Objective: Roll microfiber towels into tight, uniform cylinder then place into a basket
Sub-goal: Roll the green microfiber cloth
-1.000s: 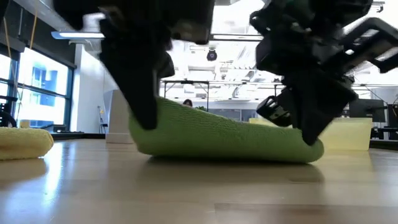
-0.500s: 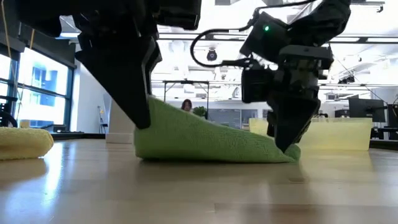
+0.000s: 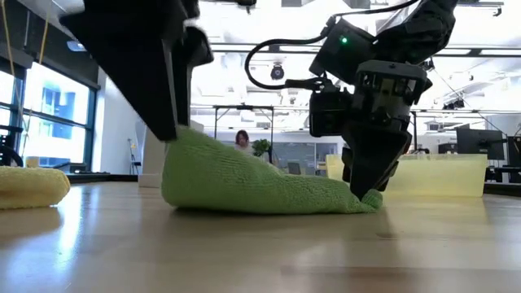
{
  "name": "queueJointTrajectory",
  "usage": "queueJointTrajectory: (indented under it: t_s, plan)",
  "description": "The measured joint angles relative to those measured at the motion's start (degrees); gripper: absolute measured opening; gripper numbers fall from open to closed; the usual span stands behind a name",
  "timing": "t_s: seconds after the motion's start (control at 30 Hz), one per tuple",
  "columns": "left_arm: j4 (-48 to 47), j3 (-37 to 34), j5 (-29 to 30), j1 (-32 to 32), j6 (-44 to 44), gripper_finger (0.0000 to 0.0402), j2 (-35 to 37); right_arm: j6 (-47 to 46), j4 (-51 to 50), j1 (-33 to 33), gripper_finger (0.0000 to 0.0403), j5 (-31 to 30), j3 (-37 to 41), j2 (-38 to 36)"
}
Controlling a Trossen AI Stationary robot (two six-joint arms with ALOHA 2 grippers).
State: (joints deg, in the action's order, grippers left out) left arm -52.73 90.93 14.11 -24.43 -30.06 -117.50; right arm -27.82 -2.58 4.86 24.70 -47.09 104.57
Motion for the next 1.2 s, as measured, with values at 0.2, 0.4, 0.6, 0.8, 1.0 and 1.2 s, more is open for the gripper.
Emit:
queueJointTrajectory:
  t_s: [0.2, 0.4, 0.6, 0.8, 1.0, 1.2]
  plan:
    - [0.15, 2.46, 0.13, -2.01, 2.59, 0.0133, 0.1, 0.41, -0.05, 0.0, 0.0, -0.17, 0.02, 0.04]
    - [-0.2, 2.52, 0.73, -2.86, 2.84, 0.0146, 0.09, 0.83, -0.03, 0.0, 0.0, -0.15, 0.06, 0.07]
    - [0.83, 2.52, 5.43, -2.61, 4.76, 0.0165, -1.83, 1.29, 0.09, 0.0, 0.0, -0.17, 0.08, 0.07]
    - [1.14, 2.5, 4.07, -1.92, 4.8, 0.0186, -3.88, 2.26, 0.25, -0.02, 0.0, 0.03, 0.1, 0.07]
    - [-0.34, 2.5, 6.02, -0.64, 4.8, 0.019, -4.19, 2.36, 0.35, -0.02, 0.0, 0.25, 0.1, 0.09]
    - [-1.32, 2.48, 5.11, 0.86, 4.79, 0.0191, -4.98, 2.8, 0.41, -0.03, 0.0, 0.86, 0.1, 0.13]
